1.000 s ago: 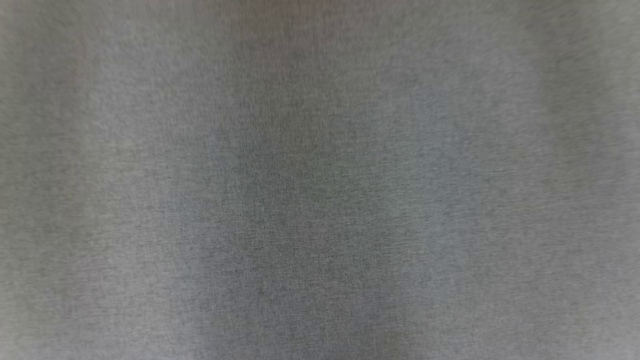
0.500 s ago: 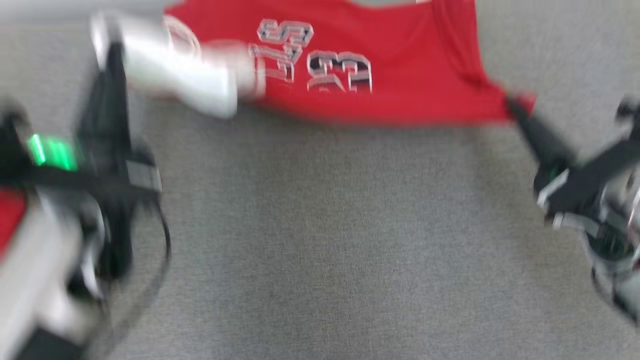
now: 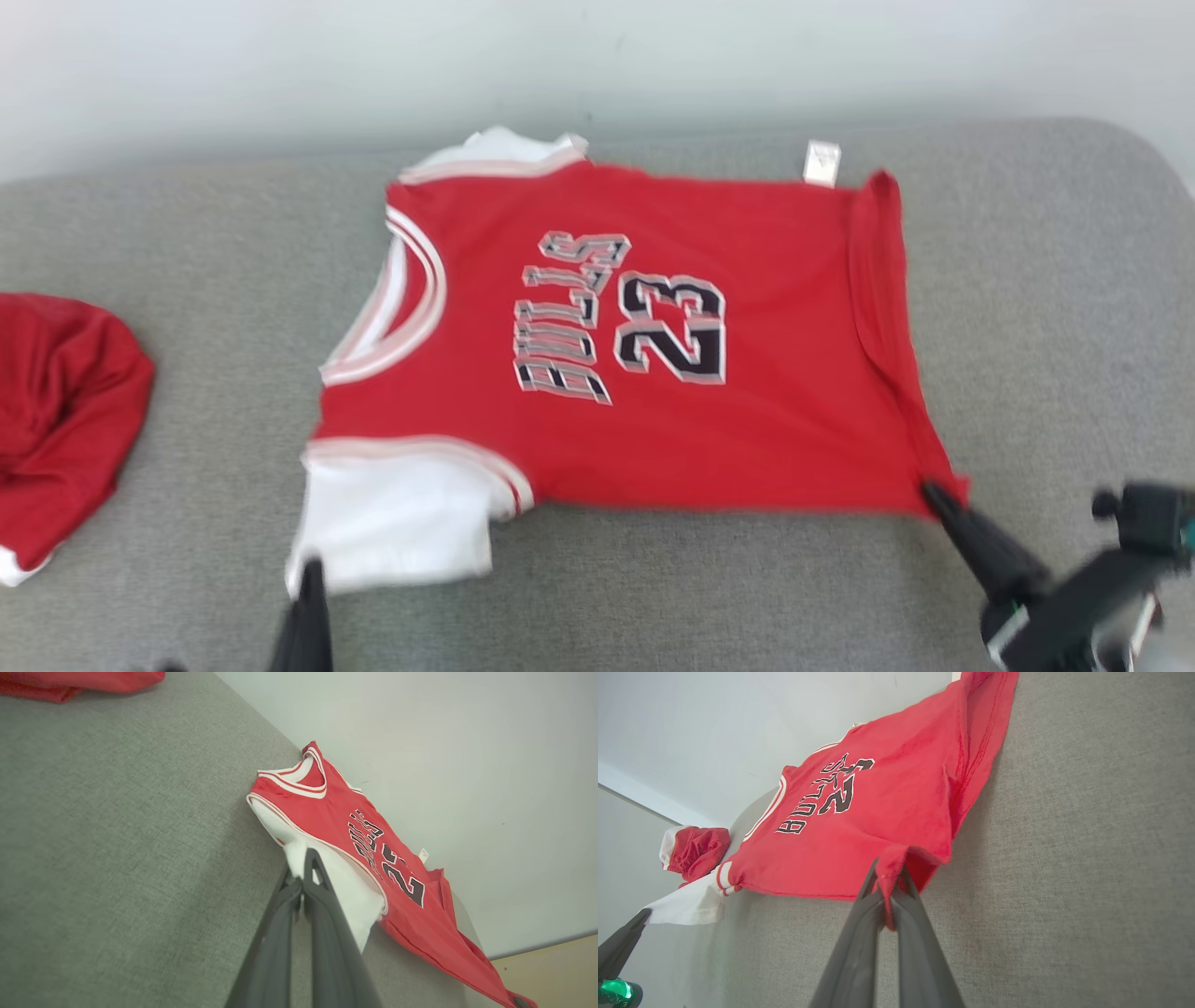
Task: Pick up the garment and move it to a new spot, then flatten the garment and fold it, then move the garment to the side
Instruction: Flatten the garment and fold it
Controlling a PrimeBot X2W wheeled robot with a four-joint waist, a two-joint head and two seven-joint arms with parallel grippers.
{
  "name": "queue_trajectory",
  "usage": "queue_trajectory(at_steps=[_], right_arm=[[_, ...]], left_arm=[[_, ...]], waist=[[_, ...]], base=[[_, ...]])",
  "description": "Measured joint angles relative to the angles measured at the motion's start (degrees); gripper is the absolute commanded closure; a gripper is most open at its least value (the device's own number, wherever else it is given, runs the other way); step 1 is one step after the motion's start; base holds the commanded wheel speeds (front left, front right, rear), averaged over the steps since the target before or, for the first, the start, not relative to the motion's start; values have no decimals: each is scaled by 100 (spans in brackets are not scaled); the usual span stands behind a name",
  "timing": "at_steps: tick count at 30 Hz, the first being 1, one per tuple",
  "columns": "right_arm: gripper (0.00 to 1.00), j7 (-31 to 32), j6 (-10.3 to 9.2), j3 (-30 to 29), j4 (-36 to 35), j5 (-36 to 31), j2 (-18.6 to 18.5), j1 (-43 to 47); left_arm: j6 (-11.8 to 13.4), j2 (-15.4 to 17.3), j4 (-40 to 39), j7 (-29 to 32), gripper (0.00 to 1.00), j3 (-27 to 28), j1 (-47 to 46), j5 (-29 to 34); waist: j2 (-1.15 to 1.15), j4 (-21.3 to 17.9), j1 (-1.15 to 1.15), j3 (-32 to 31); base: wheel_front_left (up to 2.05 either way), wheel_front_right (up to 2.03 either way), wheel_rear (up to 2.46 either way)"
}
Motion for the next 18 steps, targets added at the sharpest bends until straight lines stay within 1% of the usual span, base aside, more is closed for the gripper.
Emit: queue_trajectory(at_steps=[3,7,9,13,16,18], right_arm=[[100,-64,0,-23,12,-99,-89,405],[100,-92,0,-225,-5,-109,-70,888],[100,-93,0,-304,11,-246,-48,1074],[100,-93,0,-436,105,-504,-40,1399],[100,-94,0,-480,211,-753,-70,1529],[100,-94,0,-546,229,-771,-43,1582]], left_arm=[[-79,-236,148,0,100,70,448,64],[-170,-312,411,1,100,47,767,275],[-179,-353,519,0,100,109,816,344],[-269,-325,726,64,100,79,945,309],[-321,-302,769,277,100,-36,1027,196],[-366,-258,778,471,100,-142,1048,135]], waist=[[0,51,1,-143],[0,134,0,-277],[0,168,1,-317],[1,177,1,-386],[1,159,1,-429],[1,151,2,-459]], base=[[0,0,0],[0,0,0],[0,0,0],[0,0,0],[0,0,0],[0,0,0]])
